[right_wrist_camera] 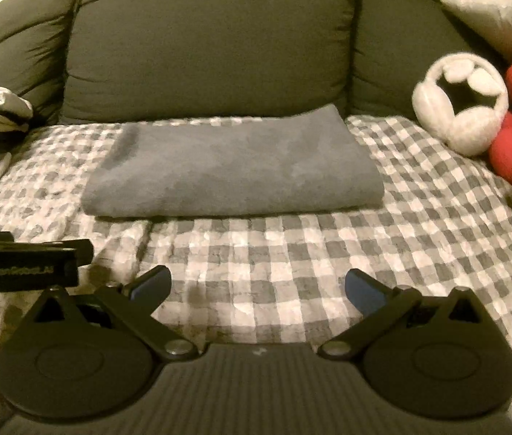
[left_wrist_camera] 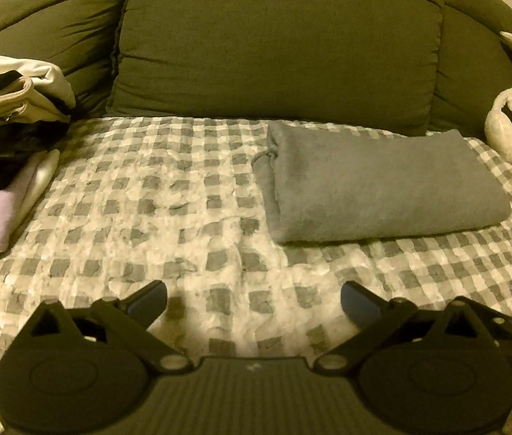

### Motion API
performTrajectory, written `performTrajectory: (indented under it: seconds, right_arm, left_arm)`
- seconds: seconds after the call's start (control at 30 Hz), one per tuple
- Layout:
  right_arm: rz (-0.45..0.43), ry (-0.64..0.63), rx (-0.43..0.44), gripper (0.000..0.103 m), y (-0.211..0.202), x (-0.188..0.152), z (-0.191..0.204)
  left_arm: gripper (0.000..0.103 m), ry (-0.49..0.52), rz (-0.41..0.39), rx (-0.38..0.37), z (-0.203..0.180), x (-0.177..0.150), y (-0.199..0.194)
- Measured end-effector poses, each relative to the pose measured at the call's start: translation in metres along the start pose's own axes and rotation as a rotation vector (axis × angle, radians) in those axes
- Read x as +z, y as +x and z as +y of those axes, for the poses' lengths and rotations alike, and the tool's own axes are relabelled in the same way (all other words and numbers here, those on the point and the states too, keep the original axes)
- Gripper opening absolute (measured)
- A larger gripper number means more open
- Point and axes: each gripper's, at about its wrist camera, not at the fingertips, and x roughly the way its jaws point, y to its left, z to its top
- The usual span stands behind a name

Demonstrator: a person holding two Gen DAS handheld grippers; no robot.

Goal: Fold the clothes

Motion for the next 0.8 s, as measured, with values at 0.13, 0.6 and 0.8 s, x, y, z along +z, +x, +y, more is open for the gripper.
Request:
performTrajectory:
  seconds: [0.13,0.6,0.8]
  right_arm:
    - [0.064,0.033,-0.001,0.103,0.0119,-0.0069,-0.0024]
    - [0.059,0.014,-0.014,0.103,0.0115,-0.0069,0.0001]
    - [0.058,0.013,-0.014,0.103,0.0118,-0.0065,-0.0003]
  left_arm:
    - [0.102,0.011,0.007,0.012,-0.0021,-0.0058,0.0054]
    - [0.103,0.036,0.011,0.02,-0.005,-0.0089,0.0095]
    - [0.103,0.036,0.015,0.02,-0.0052,-0.0093,0.0103]
